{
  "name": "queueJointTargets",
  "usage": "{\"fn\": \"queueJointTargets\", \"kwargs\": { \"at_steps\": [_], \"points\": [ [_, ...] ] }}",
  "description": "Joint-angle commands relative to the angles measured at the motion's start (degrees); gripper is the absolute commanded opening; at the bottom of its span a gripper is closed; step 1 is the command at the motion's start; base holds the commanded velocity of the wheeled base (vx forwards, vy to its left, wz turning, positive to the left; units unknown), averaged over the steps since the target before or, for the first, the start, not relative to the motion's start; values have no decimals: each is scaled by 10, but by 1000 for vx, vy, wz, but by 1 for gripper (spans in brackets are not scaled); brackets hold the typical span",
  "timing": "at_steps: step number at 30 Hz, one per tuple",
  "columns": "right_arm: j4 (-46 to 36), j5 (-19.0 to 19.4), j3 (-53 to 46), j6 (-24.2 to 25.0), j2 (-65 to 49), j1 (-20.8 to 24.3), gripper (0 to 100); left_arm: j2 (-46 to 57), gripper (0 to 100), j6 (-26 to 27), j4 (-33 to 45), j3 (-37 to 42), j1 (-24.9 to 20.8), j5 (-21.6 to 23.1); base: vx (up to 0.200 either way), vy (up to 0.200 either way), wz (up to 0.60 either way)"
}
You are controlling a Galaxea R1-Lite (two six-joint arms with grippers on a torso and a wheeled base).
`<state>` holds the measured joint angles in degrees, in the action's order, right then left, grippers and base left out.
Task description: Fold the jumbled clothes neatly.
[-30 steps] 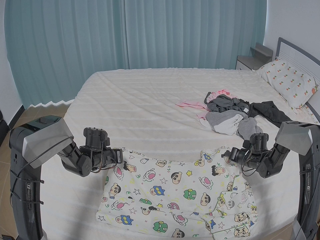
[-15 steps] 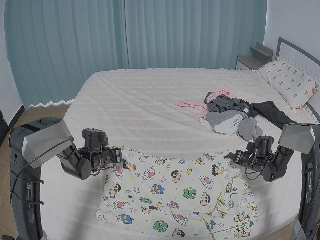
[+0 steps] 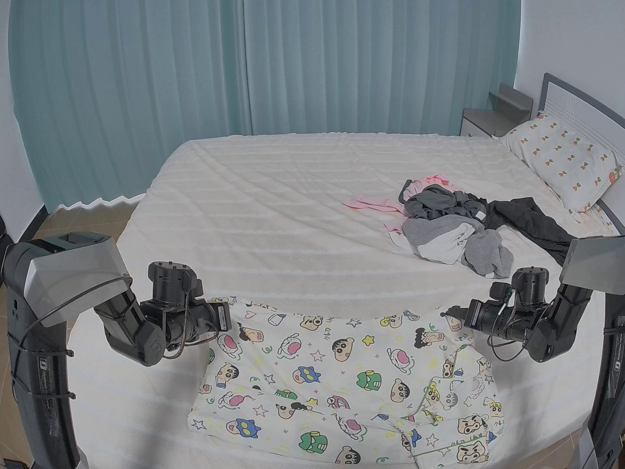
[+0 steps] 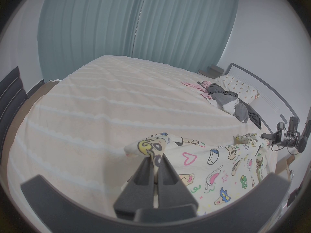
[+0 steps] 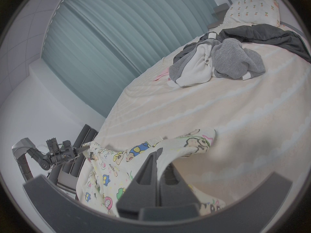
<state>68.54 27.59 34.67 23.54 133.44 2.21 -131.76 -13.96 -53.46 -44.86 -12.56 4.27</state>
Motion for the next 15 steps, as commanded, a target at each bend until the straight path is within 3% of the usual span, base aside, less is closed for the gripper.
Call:
{"fn": "queueJointTargets", "kwargs": {
  "at_steps": [1, 5, 15],
  "points": [
    [1, 19, -40, -19, -32, -8, 0, 30, 0, 1, -5, 31, 0, 10, 0, 0, 0],
    [18, 23, -84, -52, -36, -14, 0, 43, 0, 2, -14, 59, 0, 13, 0, 0, 0],
    [92, 33, -161, -74, -30, -16, 0, 69, 0, 21, -38, 136, 1, 39, 0, 0, 0]
  ]
}}
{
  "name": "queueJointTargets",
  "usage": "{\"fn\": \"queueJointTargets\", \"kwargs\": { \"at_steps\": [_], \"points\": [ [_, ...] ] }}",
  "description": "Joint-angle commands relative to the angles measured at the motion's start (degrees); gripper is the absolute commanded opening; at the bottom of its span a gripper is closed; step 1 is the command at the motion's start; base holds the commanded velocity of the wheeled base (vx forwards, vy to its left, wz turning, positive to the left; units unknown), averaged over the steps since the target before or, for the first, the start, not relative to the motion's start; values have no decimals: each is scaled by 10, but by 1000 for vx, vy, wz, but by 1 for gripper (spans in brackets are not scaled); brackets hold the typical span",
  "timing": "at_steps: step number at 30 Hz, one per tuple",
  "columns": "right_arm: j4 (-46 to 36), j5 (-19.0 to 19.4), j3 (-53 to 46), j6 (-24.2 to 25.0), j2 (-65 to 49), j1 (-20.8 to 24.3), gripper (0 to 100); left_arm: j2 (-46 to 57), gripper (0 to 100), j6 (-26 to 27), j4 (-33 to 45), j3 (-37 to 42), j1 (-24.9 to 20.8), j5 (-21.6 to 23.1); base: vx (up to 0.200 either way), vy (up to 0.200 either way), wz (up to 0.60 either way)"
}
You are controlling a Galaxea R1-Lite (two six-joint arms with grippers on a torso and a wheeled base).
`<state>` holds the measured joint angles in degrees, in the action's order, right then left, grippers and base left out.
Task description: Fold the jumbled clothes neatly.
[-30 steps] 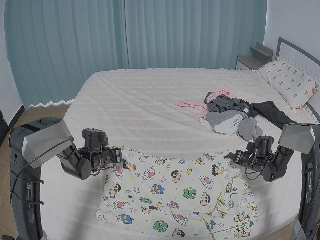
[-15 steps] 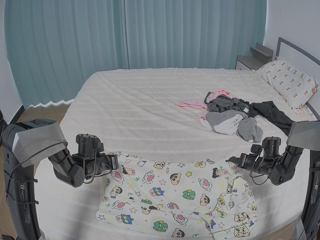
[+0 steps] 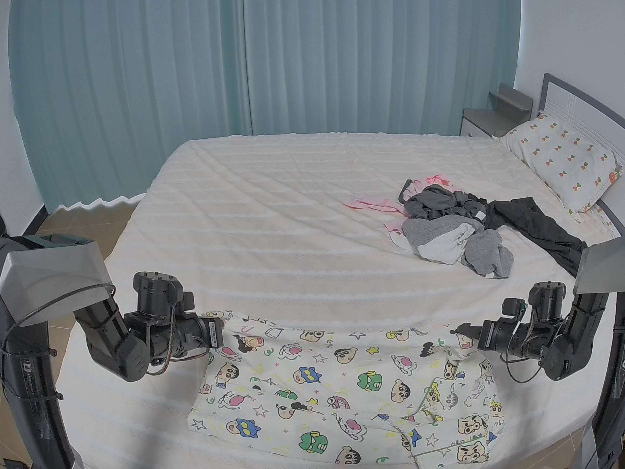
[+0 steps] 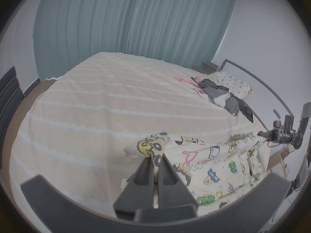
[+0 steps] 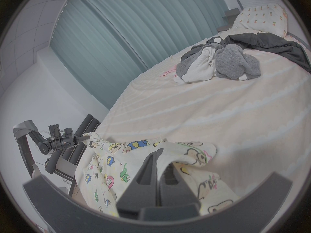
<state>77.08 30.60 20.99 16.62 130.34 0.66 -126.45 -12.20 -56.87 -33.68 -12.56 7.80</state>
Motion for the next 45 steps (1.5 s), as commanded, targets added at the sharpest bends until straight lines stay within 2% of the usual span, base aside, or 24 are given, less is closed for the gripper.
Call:
{"fn": "queueJointTargets", "kwargs": {
  "at_steps": [1, 6, 10, 15, 20, 31, 36, 37, 38, 39, 45],
  "points": [
    [18, 5, -53, -35, 4, 0, 0, 23, 0, 8, -25, 56, 1, 11, 0, 0, 0],
    [50, 18, -105, -82, 14, 0, 0, 25, 0, 9, -65, 103, 1, 13, 0, 0, 0],
    [98, 18, -145, -101, 35, 3, 0, 24, 0, 10, -97, 144, 0, 16, 0, 0, 0],
    [125, 18, -183, -149, 70, 3, 0, 15, 0, 71, -129, 206, 2, 39, 0, 0, 0],
    [125, 19, -210, -206, 102, 5, 0, -16, 0, 82, -163, 236, -3, 41, 0, 0, 0],
    [124, 11, -209, -219, 121, 6, 0, -81, 0, 83, -241, 284, -9, 41, 0, 0, 0],
    [99, -17, -210, -248, 139, 7, 0, -108, 0, 85, -270, 302, -9, 41, 0, 0, 0],
    [91, -17, -210, -252, 138, 7, 100, -112, 0, 85, -274, 304, -9, 41, 0, 0, 0],
    [91, -17, -210, -252, 138, 7, 100, -112, 0, 85, -274, 304, -9, 41, 0, 0, 0],
    [85, -17, -210, -252, 135, 7, 100, -116, 100, 83, -279, 305, -9, 41, 0, 0, 0],
    [90, -19, -210, -250, 131, -3, 100, -128, 100, 75, -286, 309, -5, 44, 0, 0, 0]
  ]
}}
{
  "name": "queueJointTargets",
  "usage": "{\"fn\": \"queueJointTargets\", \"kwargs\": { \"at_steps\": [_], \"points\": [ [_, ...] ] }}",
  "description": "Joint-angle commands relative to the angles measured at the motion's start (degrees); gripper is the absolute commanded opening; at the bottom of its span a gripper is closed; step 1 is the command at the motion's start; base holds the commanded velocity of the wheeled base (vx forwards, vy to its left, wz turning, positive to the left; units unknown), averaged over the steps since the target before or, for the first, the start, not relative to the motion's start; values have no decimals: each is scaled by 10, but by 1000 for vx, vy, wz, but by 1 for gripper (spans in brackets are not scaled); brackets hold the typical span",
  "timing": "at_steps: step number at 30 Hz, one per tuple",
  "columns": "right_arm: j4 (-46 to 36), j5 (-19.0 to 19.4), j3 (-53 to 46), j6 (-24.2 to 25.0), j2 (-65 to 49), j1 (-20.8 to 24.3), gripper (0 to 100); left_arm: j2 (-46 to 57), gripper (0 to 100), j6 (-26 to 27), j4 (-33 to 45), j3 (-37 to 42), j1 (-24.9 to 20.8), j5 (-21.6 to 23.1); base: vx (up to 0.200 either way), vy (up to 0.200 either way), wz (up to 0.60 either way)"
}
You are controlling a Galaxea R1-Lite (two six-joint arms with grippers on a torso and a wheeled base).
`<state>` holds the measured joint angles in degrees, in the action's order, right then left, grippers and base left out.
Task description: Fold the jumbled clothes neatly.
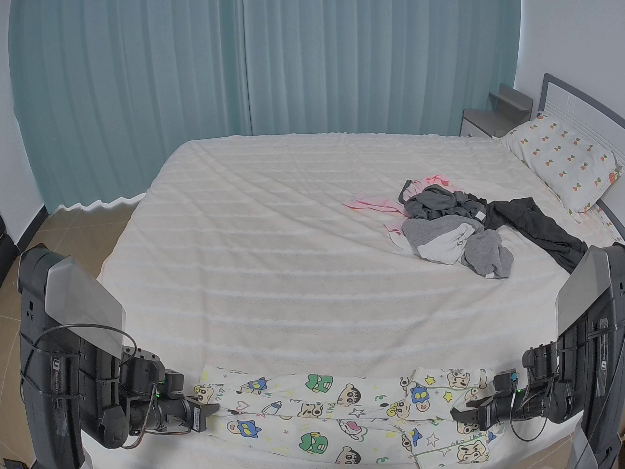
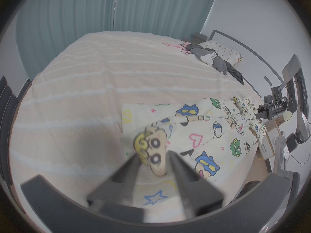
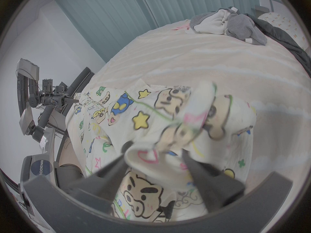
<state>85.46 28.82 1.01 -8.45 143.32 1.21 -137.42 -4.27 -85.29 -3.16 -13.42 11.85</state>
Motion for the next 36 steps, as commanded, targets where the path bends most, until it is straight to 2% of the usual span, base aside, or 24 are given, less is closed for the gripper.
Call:
{"fn": "queueJointTargets", "kwargs": {
  "at_steps": [1, 5, 10, 12, 13, 16, 17, 22, 24, 25, 30, 36],
  "points": [
    [7, 0, -10, 1, 1, -11, 100, -18, 100, -7, -1, 3, 5, 4, 0, 0, 0],
    [3, 0, -9, 3, -25, -47, 100, -14, 100, -50, -45, 23, 15, 8, 0, 0, 0],
    [3, 4, -10, 1, -57, -105, 100, 16, 100, -89, -47, 28, 67, 14, 0, 0, 0],
    [5, 5, -10, 1, -58, -113, 100, 23, 100, -99, -47, 27, 80, 24, 0, 0, 0],
    [6, 6, -10, 1, -59, -125, 100, 42, 100, -122, -47, 27, 102, 41, 0, 0, 0],
    [7, 11, -10, 2, -60, -140, 100, 66, 100, -170, -47, 26, 121, 52, 0, 0, 0],
    [9, 20, -10, 4, -63, -156, 100, 92, 100, -221, -47, 26, 131, 56, 0, 0, 0],
    [26, 63, -10, 45, -98, -203, 100, 180, 100, -398, -47, 25, 134, 60, 0, 0, 0],
    [29, 65, -10, 54, -107, -205, 100, 188, 100, -416, -47, 25, 133, 60, 0, 0, 0],
    [39, 65, -10, 92, -133, -204, 100, 201, 100, -457, -47, 26, 133, 56, 0, 0, 0],
    [40, 62, -9, 193, -198, -180, 100, 206, 100, -529, -47, 25, 133, 48, 0, 0, 0],
    [40, 60, -8, 226, -212, -149, 100, 204, 100, -539, -47, 25, 128, 48, 0, 0, 0]
  ]
}}
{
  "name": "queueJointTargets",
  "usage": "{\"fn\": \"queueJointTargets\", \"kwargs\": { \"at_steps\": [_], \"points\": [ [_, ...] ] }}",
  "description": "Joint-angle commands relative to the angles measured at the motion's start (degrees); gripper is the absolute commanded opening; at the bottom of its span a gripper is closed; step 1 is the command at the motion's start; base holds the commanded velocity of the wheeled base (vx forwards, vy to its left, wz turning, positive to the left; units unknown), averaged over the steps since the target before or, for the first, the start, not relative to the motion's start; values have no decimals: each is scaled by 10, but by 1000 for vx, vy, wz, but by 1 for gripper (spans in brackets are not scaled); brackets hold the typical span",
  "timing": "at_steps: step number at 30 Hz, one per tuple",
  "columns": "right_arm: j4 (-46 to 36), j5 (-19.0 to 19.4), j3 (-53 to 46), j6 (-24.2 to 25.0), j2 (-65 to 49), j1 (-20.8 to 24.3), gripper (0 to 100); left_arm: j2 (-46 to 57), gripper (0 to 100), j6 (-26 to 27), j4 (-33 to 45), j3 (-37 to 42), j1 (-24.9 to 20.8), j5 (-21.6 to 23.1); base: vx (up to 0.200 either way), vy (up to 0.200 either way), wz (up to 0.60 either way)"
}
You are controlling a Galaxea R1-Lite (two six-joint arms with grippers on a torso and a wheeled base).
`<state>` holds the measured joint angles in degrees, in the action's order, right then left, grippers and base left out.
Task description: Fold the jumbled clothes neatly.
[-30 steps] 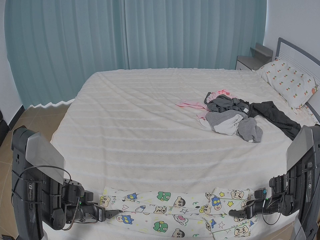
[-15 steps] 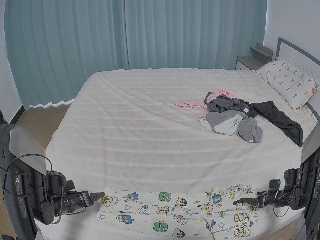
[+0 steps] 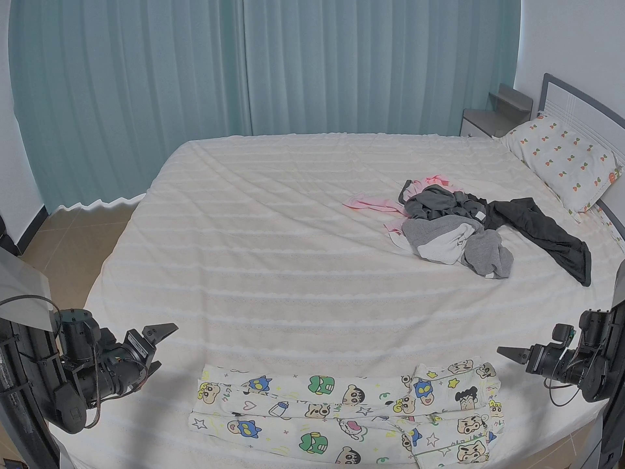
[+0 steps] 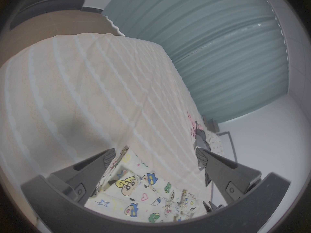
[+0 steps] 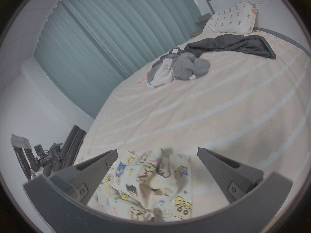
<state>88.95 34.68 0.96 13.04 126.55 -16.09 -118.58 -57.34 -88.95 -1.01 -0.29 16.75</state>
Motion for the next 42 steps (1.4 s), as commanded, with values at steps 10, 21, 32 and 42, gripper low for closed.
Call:
{"fn": "queueJointTargets", "kwargs": {
  "at_steps": [10, 21, 32, 42],
  "points": [
    [6, -61, 39, 115, -39, 152, 100, 14, 100, -34, -10, 8, -63, -37, 0, 0, 0],
    [6, -106, 28, 161, -27, 195, 100, 9, 100, 106, -10, -55, -222, -231, 0, 0, 0],
    [5, -113, 22, 162, -13, 224, 100, 6, 100, 286, 19, -135, -260, -297, 0, 0, 0],
    [6, -170, 39, 164, 45, 278, 100, 9, 100, 328, 19, -142, -281, -301, 0, 0, 0]
  ]
}}
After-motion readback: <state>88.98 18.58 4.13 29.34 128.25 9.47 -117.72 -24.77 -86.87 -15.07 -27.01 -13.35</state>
